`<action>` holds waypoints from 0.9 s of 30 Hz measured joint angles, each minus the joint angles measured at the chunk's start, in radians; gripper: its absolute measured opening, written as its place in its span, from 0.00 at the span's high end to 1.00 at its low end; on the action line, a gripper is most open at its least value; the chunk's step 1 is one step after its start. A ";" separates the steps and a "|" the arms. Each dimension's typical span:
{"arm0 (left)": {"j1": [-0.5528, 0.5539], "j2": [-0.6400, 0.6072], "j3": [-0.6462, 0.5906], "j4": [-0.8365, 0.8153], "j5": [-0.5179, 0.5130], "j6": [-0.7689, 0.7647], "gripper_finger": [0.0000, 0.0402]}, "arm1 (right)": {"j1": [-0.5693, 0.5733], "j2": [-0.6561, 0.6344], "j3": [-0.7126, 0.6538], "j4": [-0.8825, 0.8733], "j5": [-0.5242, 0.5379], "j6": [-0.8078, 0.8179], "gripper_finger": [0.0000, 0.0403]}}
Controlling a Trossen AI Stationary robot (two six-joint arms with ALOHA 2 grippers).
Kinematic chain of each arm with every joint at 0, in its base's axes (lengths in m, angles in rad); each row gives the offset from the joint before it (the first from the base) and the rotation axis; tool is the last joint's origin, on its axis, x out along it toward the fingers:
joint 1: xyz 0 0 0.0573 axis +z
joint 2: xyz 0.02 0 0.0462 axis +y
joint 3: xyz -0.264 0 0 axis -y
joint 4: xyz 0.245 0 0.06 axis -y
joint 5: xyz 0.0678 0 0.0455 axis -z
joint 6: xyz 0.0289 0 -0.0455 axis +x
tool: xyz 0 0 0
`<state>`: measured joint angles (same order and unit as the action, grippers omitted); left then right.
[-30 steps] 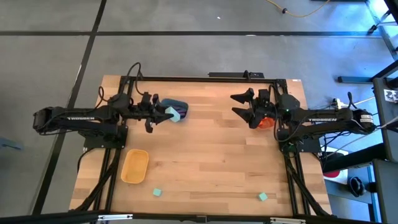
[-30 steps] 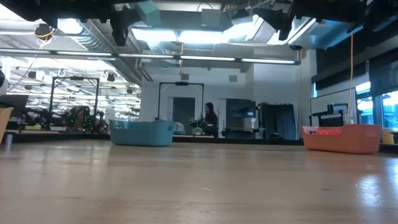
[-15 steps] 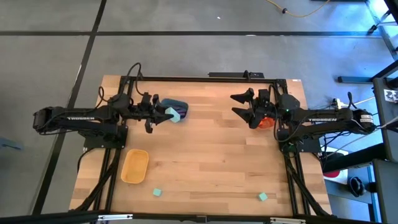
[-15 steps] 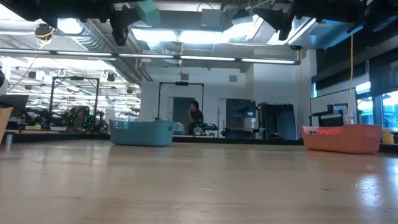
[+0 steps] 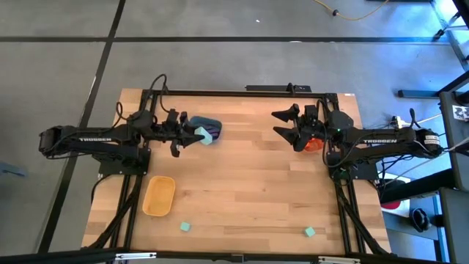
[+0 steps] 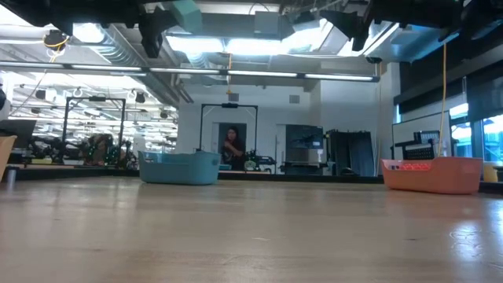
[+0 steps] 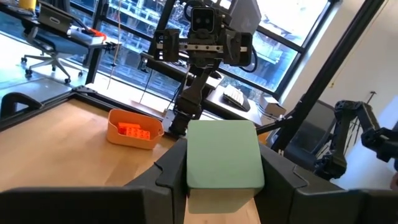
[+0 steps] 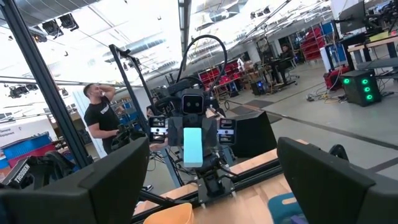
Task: Sort & place blocks by color
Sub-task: Put the top center blue block into the yellow bin
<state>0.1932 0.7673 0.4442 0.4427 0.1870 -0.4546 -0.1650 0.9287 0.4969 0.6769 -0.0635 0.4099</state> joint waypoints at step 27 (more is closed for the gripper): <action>-0.413 0.043 0.433 -1.330 -0.026 -0.199 0.69 | 0.000 0.000 0.001 0.000 0.000 0.000 0.12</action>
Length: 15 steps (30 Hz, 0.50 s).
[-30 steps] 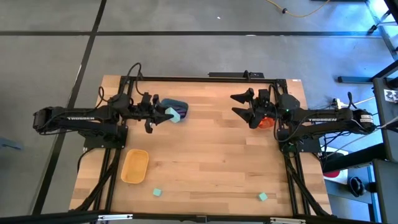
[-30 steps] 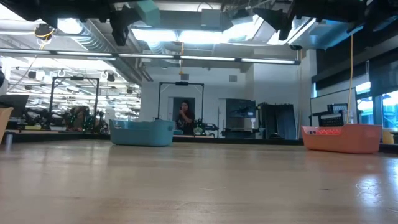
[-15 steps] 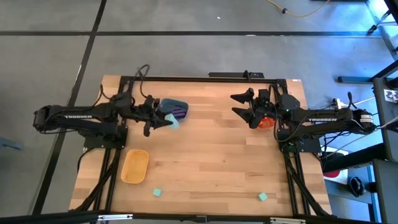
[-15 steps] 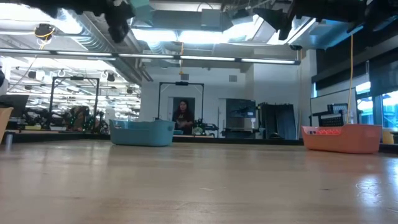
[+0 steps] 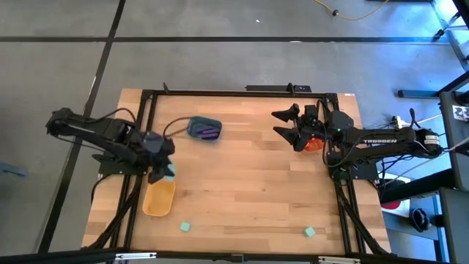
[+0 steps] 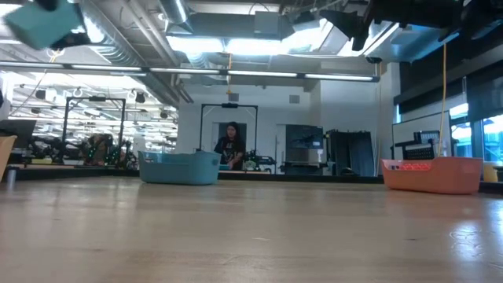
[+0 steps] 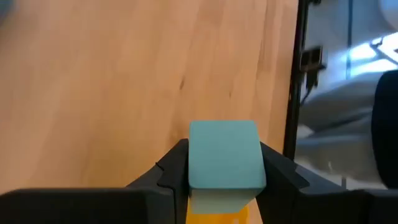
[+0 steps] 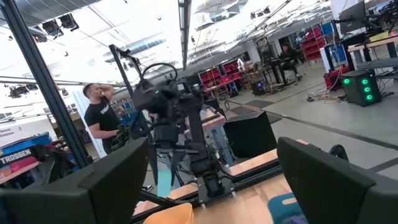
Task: Sort & place blocks by color
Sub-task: Put the top center blue block into the yellow bin
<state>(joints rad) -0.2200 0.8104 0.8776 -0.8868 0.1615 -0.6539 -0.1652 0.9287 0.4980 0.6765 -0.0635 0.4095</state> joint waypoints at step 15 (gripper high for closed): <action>-0.320 0.008 -0.053 -0.073 -0.144 -0.332 0.69 | 0.000 0.000 0.000 0.000 0.000 0.000 0.12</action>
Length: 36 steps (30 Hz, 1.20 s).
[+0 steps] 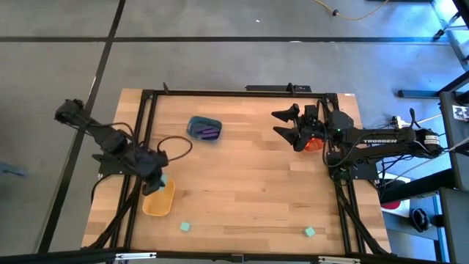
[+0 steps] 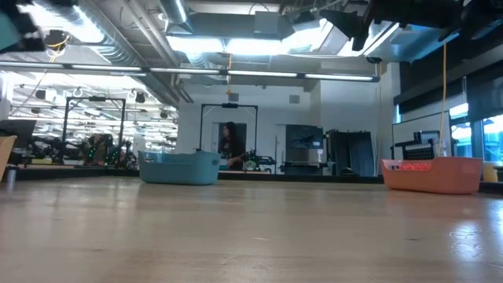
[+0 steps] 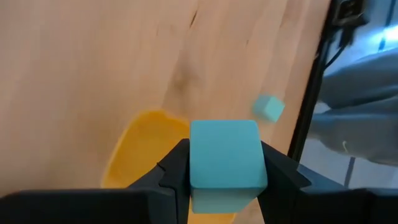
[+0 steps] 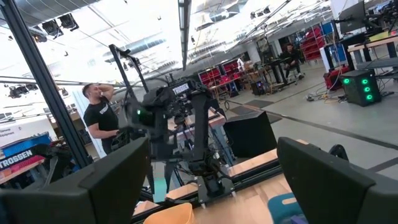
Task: Sort & place blocks by color
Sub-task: Put the top center blue block into the yellow bin
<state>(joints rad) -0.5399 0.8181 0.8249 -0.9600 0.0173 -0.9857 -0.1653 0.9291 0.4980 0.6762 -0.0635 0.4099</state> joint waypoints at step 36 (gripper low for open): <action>-0.172 0.172 -0.306 0.252 0.028 -0.690 0.69 | -0.002 0.000 0.000 -0.013 0.011 -0.001 0.12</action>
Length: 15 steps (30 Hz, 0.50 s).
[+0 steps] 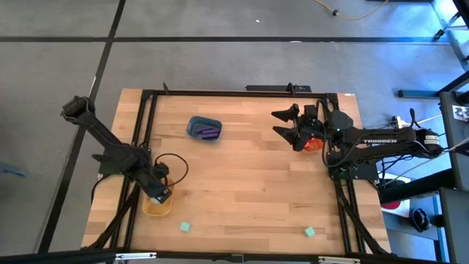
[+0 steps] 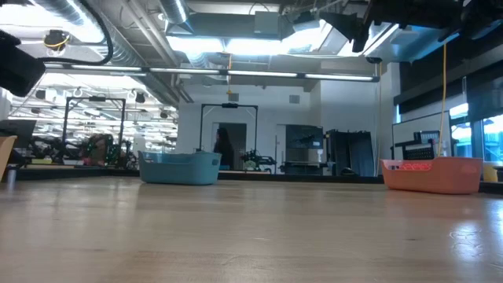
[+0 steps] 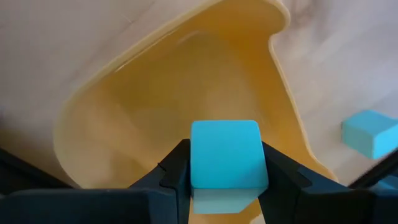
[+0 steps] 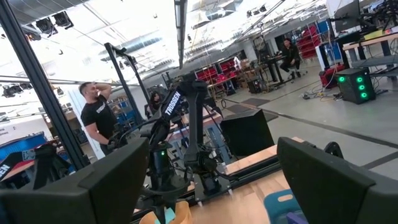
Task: Sort & place blocks by color
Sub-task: Put the top center blue block into the yellow bin
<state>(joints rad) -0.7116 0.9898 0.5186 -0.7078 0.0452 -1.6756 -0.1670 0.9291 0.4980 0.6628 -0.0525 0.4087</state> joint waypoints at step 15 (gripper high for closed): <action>0.000 0.030 0.000 -0.007 -0.001 -0.020 0.51 | 0.000 0.000 0.000 -0.004 0.008 -0.010 0.12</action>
<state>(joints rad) -0.7113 1.0202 0.5186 -0.7147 0.0444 -1.6955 -0.1673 0.9291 0.4980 0.6590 -0.0448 0.3991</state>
